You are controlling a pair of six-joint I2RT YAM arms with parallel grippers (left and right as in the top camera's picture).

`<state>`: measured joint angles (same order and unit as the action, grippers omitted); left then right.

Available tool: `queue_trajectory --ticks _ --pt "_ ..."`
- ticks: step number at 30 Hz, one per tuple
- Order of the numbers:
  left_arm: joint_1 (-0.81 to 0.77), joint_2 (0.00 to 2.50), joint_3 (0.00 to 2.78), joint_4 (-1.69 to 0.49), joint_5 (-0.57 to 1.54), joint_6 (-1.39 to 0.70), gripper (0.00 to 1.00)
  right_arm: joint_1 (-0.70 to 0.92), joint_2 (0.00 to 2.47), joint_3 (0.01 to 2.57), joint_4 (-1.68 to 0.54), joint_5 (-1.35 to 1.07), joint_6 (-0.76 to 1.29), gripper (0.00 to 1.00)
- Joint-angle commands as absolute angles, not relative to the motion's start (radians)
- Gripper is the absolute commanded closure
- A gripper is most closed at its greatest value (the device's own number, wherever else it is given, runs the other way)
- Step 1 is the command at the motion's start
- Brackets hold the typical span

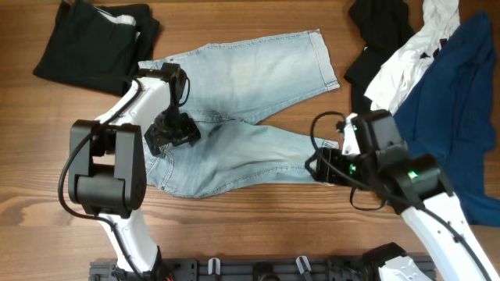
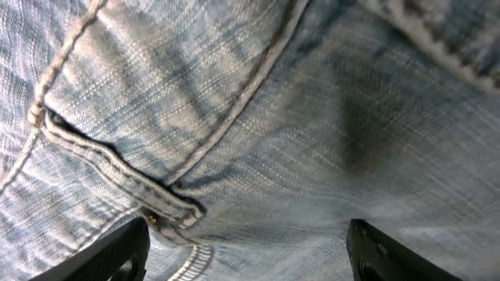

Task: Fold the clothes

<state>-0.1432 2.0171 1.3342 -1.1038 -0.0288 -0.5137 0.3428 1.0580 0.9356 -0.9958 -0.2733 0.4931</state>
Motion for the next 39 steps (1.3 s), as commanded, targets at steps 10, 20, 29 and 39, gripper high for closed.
queue_trajectory --ticks 10,20,29,39 --pt "-0.138 1.959 1.485 -1.277 -0.046 -0.448 0.26 0.347 1.428 0.936 -0.743 -0.228 0.452 0.32" --pt "-0.111 1.877 1.618 -1.23 -0.126 -0.448 0.06 0.368 1.539 0.879 -0.879 -0.253 0.507 0.5" --pt "-0.034 1.877 1.618 -1.227 -0.125 -0.448 0.04 0.416 1.533 0.788 -0.871 -0.315 0.593 0.54" --pt "-0.021 1.877 1.618 -1.211 -0.125 -0.449 0.01 0.268 1.464 0.892 -0.802 -0.157 0.492 0.38"
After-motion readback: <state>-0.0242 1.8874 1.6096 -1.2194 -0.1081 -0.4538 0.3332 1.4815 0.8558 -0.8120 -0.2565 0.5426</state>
